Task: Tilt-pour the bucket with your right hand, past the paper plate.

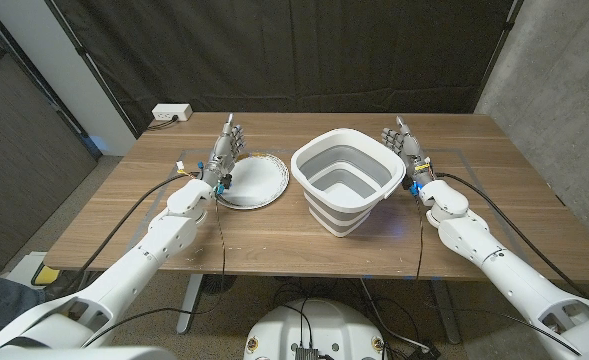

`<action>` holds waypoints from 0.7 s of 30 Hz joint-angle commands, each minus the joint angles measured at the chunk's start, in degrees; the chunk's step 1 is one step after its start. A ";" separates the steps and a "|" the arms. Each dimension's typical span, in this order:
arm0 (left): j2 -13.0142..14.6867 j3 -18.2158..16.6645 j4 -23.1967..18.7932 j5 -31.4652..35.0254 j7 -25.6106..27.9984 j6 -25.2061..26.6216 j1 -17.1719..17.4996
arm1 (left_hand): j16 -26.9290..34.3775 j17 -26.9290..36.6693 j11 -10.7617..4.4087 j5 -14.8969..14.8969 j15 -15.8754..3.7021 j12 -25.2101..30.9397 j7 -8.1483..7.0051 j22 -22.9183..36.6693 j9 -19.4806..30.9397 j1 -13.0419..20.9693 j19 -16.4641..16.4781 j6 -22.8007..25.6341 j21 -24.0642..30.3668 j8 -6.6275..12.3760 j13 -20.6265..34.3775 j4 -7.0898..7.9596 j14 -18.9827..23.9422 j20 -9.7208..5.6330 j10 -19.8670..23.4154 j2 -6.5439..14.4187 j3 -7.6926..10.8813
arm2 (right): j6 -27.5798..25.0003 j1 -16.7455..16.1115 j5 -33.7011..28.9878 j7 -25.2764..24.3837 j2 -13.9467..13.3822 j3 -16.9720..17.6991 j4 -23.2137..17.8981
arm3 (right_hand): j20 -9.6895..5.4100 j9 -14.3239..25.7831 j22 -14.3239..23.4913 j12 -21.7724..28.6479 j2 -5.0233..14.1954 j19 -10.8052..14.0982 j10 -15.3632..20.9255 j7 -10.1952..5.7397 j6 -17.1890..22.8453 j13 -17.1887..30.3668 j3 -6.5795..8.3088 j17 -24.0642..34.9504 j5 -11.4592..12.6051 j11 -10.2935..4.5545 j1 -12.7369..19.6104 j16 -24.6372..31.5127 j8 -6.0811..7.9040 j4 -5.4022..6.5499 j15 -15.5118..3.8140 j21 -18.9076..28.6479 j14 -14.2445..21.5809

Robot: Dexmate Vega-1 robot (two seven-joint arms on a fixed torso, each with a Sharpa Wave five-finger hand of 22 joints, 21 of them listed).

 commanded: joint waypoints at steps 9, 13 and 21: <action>1.61 -0.65 -3.08 -0.82 -0.51 2.37 0.36 | 0.12 0.17 -0.26 0.55 0.00 0.60 0.28 0.28 0.29 0.94 0.00 1.49 0.06 0.65 0.18 0.09 0.33 -2.06 1.25 0.60 -0.26 | 0.68 -3.22 -2.66 -3.63 -1.79 0.51 -4.44 | -1.14 0.17 0.11 0.39 -0.05 0.74 0.78 -0.36 0.98 0.15 0.40 0.25 0.18 0.06 0.77 0.31 0.44 -0.39 -0.07 -0.04 0.78; 2.42 -0.74 -4.56 -0.54 -0.27 2.67 0.93 | 0.08 0.16 -0.10 0.64 -0.07 0.62 0.14 0.28 0.29 1.22 -0.09 1.68 -0.03 0.67 0.19 -0.01 0.42 -2.00 1.45 0.89 -0.18 | 1.44 -4.27 -2.97 -4.19 -2.69 1.34 -5.54 | -1.18 0.17 0.11 0.47 -0.07 0.93 1.02 -0.54 1.21 0.15 0.38 0.24 0.17 -0.06 0.90 0.34 0.51 -0.50 -0.14 -0.15 1.03; 4.74 -0.53 -7.42 0.71 0.34 4.50 1.60 | 0.17 0.11 0.14 0.89 -0.19 0.86 0.09 0.28 0.31 2.37 0.05 3.25 -0.15 1.06 0.19 -0.40 1.39 -1.78 2.65 1.98 0.24 | 3.78 -7.53 -4.15 -5.64 -5.24 3.64 -9.36 | -1.49 0.19 0.12 0.84 0.07 1.87 2.11 -0.82 2.14 0.15 0.43 0.23 0.16 -0.43 1.41 0.41 0.74 -0.82 -0.90 -0.41 1.78</action>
